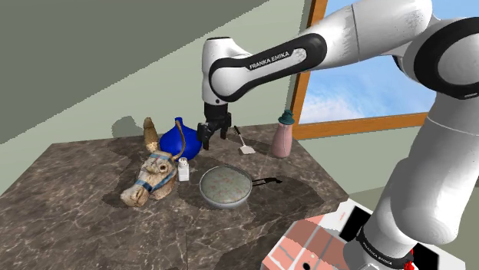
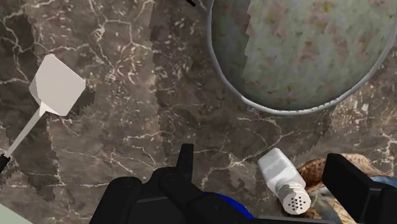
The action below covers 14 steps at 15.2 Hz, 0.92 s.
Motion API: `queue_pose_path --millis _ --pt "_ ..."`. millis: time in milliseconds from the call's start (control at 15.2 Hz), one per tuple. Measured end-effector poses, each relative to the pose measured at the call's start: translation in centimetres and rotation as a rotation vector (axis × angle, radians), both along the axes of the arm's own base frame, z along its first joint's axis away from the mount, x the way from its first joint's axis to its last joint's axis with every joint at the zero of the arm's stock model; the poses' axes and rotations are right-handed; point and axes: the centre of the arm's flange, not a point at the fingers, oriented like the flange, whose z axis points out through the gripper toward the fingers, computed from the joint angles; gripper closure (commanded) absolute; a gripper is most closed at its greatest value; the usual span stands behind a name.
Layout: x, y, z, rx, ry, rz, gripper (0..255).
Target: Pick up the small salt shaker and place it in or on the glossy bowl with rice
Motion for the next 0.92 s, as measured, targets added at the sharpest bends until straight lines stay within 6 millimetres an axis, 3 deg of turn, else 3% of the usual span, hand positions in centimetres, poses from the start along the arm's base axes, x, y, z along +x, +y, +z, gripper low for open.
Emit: queue_pose_path --millis 528,924 --pt "6.5 7.1 -3.7 0.022 0.001 0.031 0" --pt "7.4 8.4 -6.3 0.025 0.002 0.035 0"
